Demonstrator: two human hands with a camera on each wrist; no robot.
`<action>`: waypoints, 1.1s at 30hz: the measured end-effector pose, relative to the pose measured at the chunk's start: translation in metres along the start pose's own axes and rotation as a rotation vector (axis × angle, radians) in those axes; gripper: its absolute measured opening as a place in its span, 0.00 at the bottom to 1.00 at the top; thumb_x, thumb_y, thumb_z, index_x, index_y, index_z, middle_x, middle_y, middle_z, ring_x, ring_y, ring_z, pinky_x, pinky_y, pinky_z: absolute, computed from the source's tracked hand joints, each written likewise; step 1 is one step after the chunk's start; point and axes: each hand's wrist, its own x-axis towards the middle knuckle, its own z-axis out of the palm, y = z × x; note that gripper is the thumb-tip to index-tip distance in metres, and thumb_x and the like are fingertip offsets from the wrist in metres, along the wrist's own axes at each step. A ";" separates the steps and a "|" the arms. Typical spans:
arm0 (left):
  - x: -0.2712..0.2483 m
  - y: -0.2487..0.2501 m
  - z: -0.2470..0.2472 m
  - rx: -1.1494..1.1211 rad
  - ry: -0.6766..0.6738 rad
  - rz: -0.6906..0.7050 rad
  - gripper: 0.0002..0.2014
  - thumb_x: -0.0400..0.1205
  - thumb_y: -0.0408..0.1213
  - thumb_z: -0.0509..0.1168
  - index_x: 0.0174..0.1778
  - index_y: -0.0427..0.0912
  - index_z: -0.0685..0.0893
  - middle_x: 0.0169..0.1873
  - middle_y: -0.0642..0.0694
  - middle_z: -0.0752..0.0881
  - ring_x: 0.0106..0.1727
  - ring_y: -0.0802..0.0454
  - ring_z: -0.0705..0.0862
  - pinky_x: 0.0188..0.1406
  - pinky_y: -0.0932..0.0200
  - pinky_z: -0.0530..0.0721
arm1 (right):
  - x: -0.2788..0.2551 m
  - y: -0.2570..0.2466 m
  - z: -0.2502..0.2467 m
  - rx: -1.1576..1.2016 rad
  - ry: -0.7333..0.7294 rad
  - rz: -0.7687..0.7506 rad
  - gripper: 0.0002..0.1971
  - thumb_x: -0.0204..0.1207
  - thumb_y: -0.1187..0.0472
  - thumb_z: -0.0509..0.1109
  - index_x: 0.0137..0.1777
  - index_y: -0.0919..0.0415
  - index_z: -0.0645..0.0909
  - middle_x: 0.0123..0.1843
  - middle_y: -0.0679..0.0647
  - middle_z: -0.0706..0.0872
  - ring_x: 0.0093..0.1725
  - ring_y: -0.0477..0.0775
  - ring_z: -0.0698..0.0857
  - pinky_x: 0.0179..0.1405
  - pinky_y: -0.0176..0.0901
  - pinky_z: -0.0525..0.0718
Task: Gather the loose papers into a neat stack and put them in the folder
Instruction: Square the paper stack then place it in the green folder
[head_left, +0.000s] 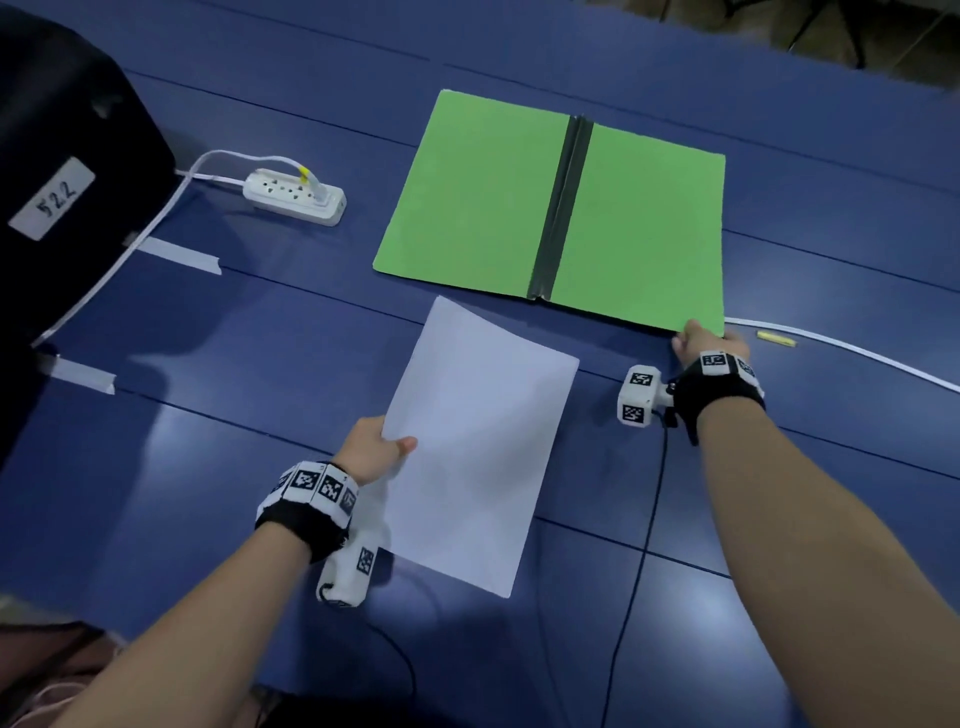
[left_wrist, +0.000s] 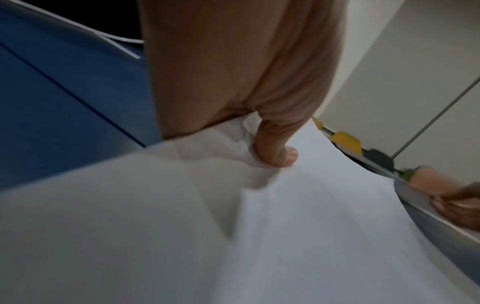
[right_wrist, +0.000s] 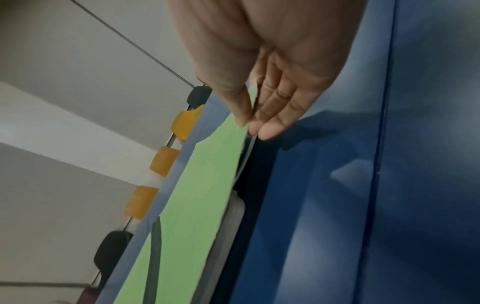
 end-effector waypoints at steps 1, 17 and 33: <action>-0.003 0.000 -0.003 -0.017 -0.006 0.012 0.15 0.81 0.27 0.65 0.64 0.32 0.82 0.57 0.38 0.87 0.61 0.40 0.85 0.62 0.50 0.80 | -0.005 0.002 -0.001 -0.008 -0.022 -0.013 0.16 0.76 0.69 0.65 0.63 0.62 0.74 0.47 0.58 0.82 0.39 0.52 0.82 0.36 0.35 0.86; -0.045 0.009 -0.033 -0.245 0.066 0.128 0.15 0.82 0.27 0.64 0.66 0.31 0.80 0.62 0.33 0.84 0.60 0.39 0.83 0.67 0.39 0.79 | -0.116 0.122 -0.111 -0.856 -0.358 0.176 0.13 0.69 0.66 0.78 0.49 0.68 0.78 0.51 0.67 0.85 0.39 0.60 0.83 0.34 0.48 0.86; -0.062 -0.040 -0.013 -0.137 0.126 0.012 0.20 0.82 0.27 0.65 0.70 0.27 0.77 0.67 0.33 0.81 0.68 0.37 0.80 0.72 0.43 0.75 | -0.188 0.163 -0.124 -1.118 -0.316 -0.054 0.23 0.68 0.58 0.79 0.47 0.60 0.64 0.42 0.54 0.73 0.46 0.56 0.75 0.26 0.42 0.68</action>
